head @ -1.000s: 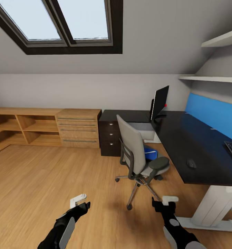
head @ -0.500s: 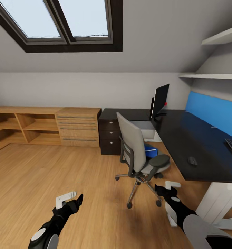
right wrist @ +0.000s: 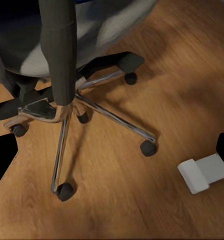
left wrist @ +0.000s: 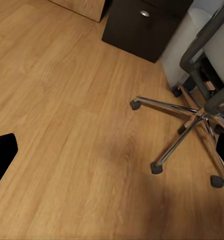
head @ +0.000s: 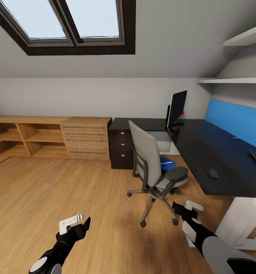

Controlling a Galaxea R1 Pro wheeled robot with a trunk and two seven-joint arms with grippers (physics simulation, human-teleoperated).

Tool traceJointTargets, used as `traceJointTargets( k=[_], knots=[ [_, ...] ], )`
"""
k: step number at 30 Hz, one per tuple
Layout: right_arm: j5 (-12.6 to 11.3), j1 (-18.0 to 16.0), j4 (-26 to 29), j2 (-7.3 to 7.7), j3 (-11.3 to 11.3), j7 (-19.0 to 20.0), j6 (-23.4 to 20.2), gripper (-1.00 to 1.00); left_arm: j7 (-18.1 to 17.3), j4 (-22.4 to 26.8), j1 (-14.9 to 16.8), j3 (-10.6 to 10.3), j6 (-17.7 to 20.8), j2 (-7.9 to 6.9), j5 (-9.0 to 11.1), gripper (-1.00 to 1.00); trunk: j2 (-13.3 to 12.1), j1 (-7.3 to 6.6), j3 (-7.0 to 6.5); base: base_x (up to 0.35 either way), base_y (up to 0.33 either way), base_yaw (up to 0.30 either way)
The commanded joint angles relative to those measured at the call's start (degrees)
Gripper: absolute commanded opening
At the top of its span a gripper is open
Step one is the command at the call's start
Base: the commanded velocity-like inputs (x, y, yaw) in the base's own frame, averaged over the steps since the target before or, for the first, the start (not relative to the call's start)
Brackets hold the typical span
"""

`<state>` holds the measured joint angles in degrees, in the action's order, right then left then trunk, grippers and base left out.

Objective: In the bedroom, organize the workspace by keeping the computer under the desk, ensuring the monitor is on the desk, placing the keyboard on the desk next to the monitor, placing the mouse on the desk next to the keyboard, moving the folder from the swivel chair onto the desk next to the mouse, stacking the notebook on top of the folder with the pen on top of the notebook, and positioning the swivel chair next to the desk.

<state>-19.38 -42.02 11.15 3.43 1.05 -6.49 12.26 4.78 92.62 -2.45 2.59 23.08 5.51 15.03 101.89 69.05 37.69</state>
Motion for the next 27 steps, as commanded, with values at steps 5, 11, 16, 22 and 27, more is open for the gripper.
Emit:
traceJointTargets(
  k=[5,11,16,22,27],
  knots=[
    [-1.3,0.0,0.0,-0.23,-0.2,0.1,1.6,1.0,0.3,0.1,0.0,0.0,0.3,0.03,0.6,1.0,2.0,1.1,0.95,0.0,0.0,0.0],
    [-0.4,0.0,0.1,-0.22,-0.3,0.0,2.5,1.0,0.3,0.1,0.0,0.0,0.3,0.03,0.6,1.0,4.5,2.42,2.02,0.0,0.0,0.0],
    [-0.1,0.0,0.3,-0.14,-0.3,0.0,2.6,1.0,0.3,0.1,0.0,0.0,0.3,0.08,0.7,1.0,6.5,3.52,2.92,0.0,0.0,0.0],
    [0.0,0.0,0.3,-0.31,-0.5,-0.1,2.7,1.0,0.3,0.1,0.0,-0.1,0.4,0.11,0.7,1.0,8.9,4.84,4.0,0.0,0.0,0.0],
    [0.0,0.0,0.6,-0.35,-0.7,-0.4,2.6,1.0,0.3,0.1,0.0,-0.1,0.4,0.11,0.7,1.0,10.9,5.93,4.9,0.0,0.0,0.0]
  ],
)
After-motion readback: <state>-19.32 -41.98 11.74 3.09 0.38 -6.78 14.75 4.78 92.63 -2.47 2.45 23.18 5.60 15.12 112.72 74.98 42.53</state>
